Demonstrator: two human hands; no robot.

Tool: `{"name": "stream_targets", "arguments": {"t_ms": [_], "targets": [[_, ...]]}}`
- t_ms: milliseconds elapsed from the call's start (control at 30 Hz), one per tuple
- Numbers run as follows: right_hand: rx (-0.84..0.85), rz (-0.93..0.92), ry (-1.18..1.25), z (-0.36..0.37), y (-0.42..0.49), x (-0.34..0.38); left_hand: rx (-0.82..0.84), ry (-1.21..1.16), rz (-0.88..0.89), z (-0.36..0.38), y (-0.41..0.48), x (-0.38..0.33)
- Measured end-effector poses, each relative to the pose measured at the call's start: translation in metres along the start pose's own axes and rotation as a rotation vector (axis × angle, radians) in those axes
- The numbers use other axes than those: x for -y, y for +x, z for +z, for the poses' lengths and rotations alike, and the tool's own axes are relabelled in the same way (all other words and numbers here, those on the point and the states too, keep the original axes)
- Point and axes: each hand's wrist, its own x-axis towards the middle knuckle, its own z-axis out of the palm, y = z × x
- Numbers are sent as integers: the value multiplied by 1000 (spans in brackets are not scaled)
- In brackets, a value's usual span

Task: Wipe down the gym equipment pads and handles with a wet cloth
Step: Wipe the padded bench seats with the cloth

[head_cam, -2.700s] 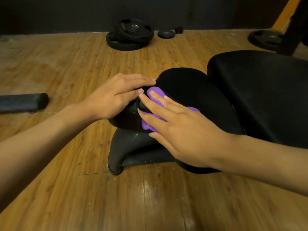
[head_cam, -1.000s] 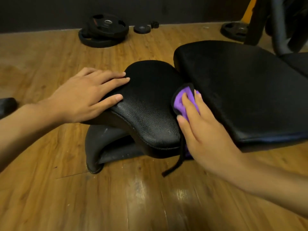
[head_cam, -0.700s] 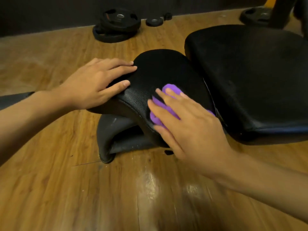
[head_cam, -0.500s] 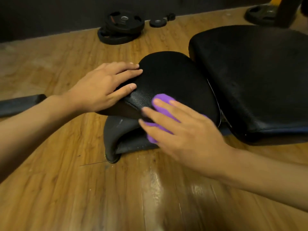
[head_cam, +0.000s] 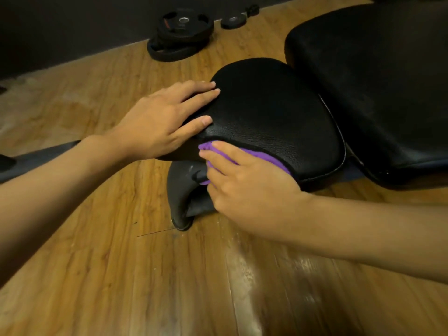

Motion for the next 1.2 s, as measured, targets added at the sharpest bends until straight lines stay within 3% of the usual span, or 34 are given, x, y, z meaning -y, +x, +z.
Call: {"name": "stream_targets", "arguments": {"t_ms": [200, 333, 500, 633, 767, 867, 1000, 1200], "targets": [[-378, 57, 305, 14, -93, -35, -14, 2, 6, 3, -1, 1], [-614, 410, 267, 23, -65, -15, -8, -7, 1, 3, 0, 2], [-724, 431, 318, 44, -86, -19, 26, -17, 1, 2, 3, 0], [-785, 689, 431, 47, -85, -3, 21, -12, 1, 2, 2, -1], [-689, 465, 343, 24, -54, 12, 54, -37, 11, -1, 3, -1], [-587, 296, 343, 33, -83, -5, 49, -51, 13, 0, 4, -2], [-519, 302, 371, 35, -111, -15, 34, -39, 9, 1, 1, -1], [-407, 161, 171, 19, -36, 2, 41, -66, 23, 4, 0, 4]]}}
